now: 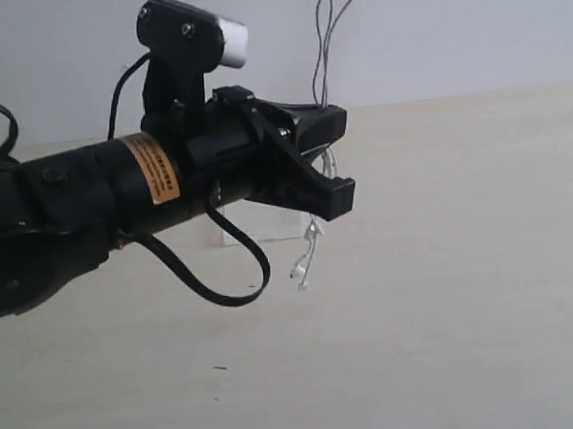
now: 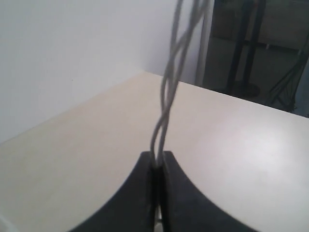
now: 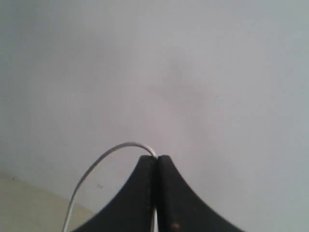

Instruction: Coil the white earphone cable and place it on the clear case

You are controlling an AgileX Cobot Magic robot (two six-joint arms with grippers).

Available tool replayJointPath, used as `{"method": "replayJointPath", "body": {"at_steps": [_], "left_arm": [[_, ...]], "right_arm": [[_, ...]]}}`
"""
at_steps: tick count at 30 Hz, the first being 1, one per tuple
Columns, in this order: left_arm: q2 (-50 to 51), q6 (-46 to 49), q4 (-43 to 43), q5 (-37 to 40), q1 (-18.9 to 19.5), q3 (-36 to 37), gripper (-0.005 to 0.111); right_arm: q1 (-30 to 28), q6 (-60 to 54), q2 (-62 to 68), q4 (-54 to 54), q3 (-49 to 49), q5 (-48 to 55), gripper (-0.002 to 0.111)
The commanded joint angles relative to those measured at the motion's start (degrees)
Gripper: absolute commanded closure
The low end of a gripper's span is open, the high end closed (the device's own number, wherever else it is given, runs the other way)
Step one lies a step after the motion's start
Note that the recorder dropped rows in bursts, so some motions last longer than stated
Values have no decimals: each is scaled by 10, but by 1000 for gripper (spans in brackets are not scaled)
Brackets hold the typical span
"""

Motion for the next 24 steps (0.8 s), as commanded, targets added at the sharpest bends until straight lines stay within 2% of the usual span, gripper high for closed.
{"method": "replayJointPath", "body": {"at_steps": [1, 6, 13, 20, 24], "left_arm": [[-19, 29, -8, 76, 4, -35, 107], [-36, 29, 5, 121, 4, -61, 107], [-61, 29, 7, 149, 4, -67, 107], [-93, 24, 7, 161, 3, -67, 107], [-117, 23, 7, 183, 2, -67, 107]], "right_arm": [[1, -104, -36, 147, -2, 87, 108], [1, -184, -70, 270, 1, 182, 108], [1, -162, -146, 287, 111, 201, 108], [1, -100, -192, 315, 307, 74, 108], [1, -62, -176, 256, 383, -31, 108]]}}
